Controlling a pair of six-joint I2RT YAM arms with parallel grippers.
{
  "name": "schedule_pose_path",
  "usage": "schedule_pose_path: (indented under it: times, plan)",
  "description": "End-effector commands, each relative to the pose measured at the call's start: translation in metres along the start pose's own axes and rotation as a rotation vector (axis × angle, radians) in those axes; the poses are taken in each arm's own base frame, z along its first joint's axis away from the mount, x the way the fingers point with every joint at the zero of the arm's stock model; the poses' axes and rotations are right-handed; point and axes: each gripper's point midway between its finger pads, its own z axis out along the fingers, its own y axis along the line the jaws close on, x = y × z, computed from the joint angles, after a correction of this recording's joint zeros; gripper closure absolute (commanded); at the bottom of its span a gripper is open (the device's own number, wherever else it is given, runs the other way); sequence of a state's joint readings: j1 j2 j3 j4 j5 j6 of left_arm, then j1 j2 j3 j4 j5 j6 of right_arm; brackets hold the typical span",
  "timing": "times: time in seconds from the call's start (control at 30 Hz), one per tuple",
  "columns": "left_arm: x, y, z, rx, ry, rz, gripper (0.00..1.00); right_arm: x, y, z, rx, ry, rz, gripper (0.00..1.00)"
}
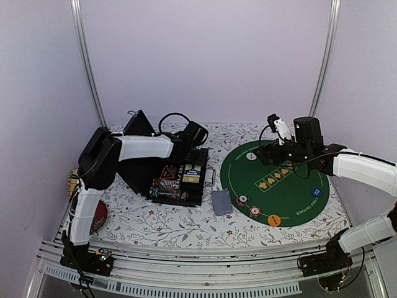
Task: Distribute texas hold em gaming equipment
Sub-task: Pick up the pile of poker chips from the chip case.
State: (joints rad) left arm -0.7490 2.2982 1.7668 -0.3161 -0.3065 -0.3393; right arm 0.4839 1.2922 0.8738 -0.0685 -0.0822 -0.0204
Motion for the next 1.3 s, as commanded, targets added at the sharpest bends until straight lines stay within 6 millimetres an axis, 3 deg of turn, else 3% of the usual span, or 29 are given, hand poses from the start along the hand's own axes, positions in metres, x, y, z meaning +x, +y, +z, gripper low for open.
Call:
schedule_pose_path:
  times: [0.0, 0.17, 0.37, 0.73, 0.97, 1.27]
  plan:
    - [0.01, -0.001, 0.014, 0.034, 0.029, 0.007, 0.51, -0.002, 0.003, 0.002, -0.017, 0.008, -0.011, 0.02]
    - [0.017, -0.006, 0.023, 0.051, 0.05, 0.007, 0.55, 0.0, 0.003, 0.003, -0.02, 0.015, -0.012, 0.02]
    - [0.017, -0.017, 0.021, 0.053, 0.044, 0.042, 0.51, 0.001, 0.004, 0.004, -0.023, 0.019, -0.014, 0.02]
    - [-0.015, -0.013, -0.006, 0.05, -0.022, 0.037, 0.5, 0.006, 0.006, 0.008, -0.038, 0.042, -0.014, 0.02]
    - [-0.02, -0.012, -0.014, 0.045, -0.029, 0.031, 0.48, 0.007, 0.007, 0.01, -0.045, 0.048, -0.016, 0.02]
    - [-0.013, -0.01, -0.001, 0.027, -0.011, 0.038, 0.37, 0.011, 0.01, 0.011, -0.061, 0.063, -0.017, 0.02]
